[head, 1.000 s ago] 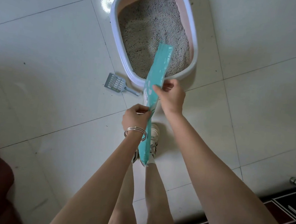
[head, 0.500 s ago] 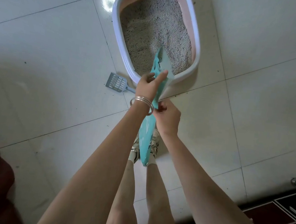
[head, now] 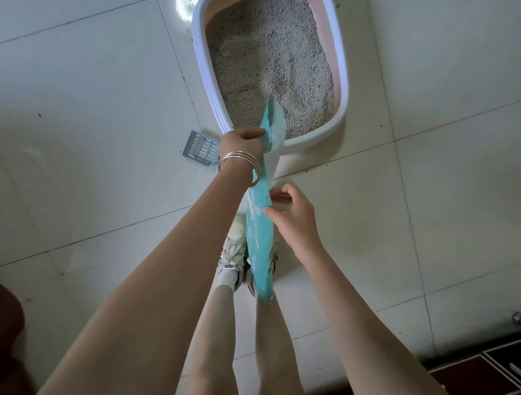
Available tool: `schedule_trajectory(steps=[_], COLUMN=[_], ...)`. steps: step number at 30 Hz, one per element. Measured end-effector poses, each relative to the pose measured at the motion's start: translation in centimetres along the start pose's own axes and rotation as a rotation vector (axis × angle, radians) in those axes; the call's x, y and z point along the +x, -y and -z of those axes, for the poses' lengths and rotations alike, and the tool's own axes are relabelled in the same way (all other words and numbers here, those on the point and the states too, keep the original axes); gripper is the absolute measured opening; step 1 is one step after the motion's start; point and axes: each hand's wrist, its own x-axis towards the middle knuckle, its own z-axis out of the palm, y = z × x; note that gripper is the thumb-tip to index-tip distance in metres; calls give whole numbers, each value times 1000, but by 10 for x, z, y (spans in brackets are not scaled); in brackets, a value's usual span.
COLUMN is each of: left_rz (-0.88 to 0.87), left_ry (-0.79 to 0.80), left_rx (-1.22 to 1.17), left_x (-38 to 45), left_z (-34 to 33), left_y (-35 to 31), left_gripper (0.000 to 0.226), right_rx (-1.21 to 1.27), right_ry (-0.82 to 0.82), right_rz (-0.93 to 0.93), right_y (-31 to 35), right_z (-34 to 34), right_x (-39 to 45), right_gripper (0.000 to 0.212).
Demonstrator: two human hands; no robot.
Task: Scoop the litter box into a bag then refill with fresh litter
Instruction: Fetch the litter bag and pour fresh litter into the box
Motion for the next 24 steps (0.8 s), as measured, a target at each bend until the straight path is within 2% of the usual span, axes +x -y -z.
schedule_trajectory(steps=[4,6,9,12,15,19,24], left_rz=[-48,-76,-96,-91,-87,-43,45], left_ry=[-9,-5,19,47,84,131,137], left_rx=[-41,-50,-70,-48,4,-13,-107], left_x=[-10,-19,-33,-41,-44,-42,-45], left_z=[7,8,10,10,8,13,19], left_y=[-1,-1,-2,-1,5,4,0], left_gripper=[31,37,41,41,40,37,11], right_rx=[331,422,413,325,282,267,266], right_ry=[39,34,-1,-82,-165,-123,-74], right_rz=[-64,-74,-100,-70,-118,-161,-125], right_y=[18,31,48,55,56,54,53], right_z=[4,5,5,5,7,9,10], right_x=[9,17,30,44,54,58,53], right_gripper=[23,18,6,17,17,31,20])
